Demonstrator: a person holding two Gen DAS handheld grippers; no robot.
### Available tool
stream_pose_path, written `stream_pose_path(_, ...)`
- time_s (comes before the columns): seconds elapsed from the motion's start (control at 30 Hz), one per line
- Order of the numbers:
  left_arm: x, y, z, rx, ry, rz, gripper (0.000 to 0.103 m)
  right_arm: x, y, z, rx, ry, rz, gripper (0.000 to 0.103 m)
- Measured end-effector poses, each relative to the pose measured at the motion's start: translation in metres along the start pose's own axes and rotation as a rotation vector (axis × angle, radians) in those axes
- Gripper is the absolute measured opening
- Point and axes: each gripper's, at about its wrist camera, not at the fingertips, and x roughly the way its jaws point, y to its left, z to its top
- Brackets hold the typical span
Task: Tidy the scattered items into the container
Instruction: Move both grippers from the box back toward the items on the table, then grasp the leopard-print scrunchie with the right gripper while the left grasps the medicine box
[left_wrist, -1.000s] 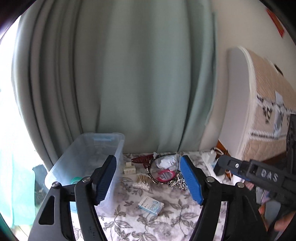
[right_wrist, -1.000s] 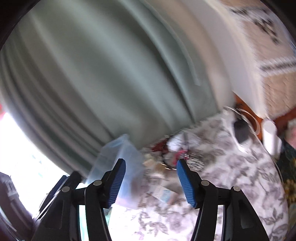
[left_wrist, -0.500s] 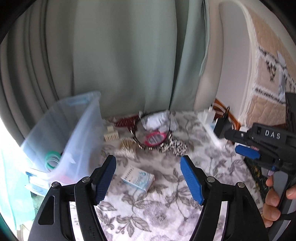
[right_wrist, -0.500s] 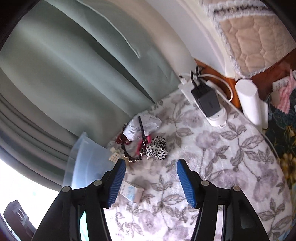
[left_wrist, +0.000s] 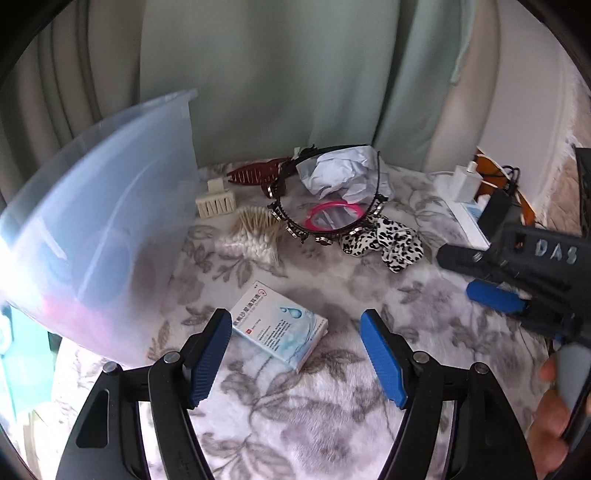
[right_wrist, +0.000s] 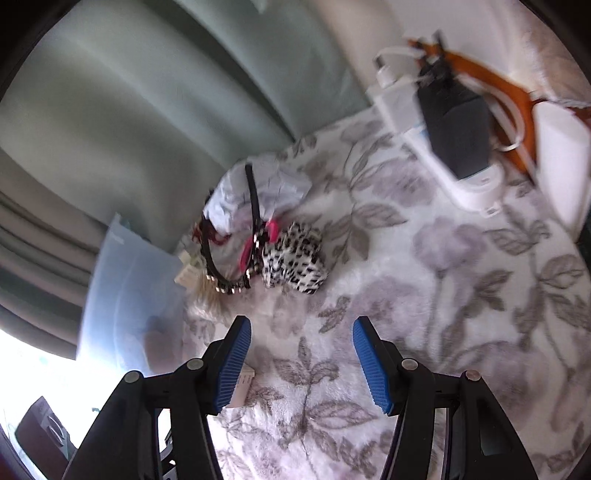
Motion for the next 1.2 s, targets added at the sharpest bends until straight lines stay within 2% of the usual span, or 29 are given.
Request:
stream_pose_path(0.2,0.022,0.004,-0.011,-0.088,0.049,0.034,0.073,0.019,0.002,0.006,-0.052,-0.015,-0.051,0.062)
stream_pose_path(0.3,0.037,-0.004,-0.010,-0.087,0.089,0.053,0.073,0.028,0.005,0.008,-0.078,-0.003,-0.052,0.062)
stream_pose_path(0.4,0.046,-0.006,-0.009,-0.086,0.094,0.118,0.073,0.037,0.009,0.009,-0.111,0.005,-0.061,0.062)
stream_pose_path(0.7,0.052,0.042,-0.016,-0.276,0.117,0.124,0.073,0.059,0.016,0.016,-0.168,0.013,-0.107,0.062)
stream_pose_path(0.97,0.055,0.046,-0.015,-0.269,0.098,0.129,0.071,0.065,0.020,0.017,-0.176,-0.003,-0.122,0.061)
stream_pose_path(1.03,0.055,0.046,-0.016,-0.260,0.092,0.130,0.062,0.063,0.020,0.016,-0.171,-0.005,-0.121,0.057)
stream_pose_path(1.07,0.055,0.045,-0.016,-0.256,0.090,0.128,0.058,0.062,0.020,0.015,-0.168,-0.006,-0.121,0.049)
stream_pose_path(1.2,0.053,0.048,-0.016,-0.267,0.088,0.119,0.057,0.054,0.017,0.012,-0.147,-0.003,-0.110,0.032)
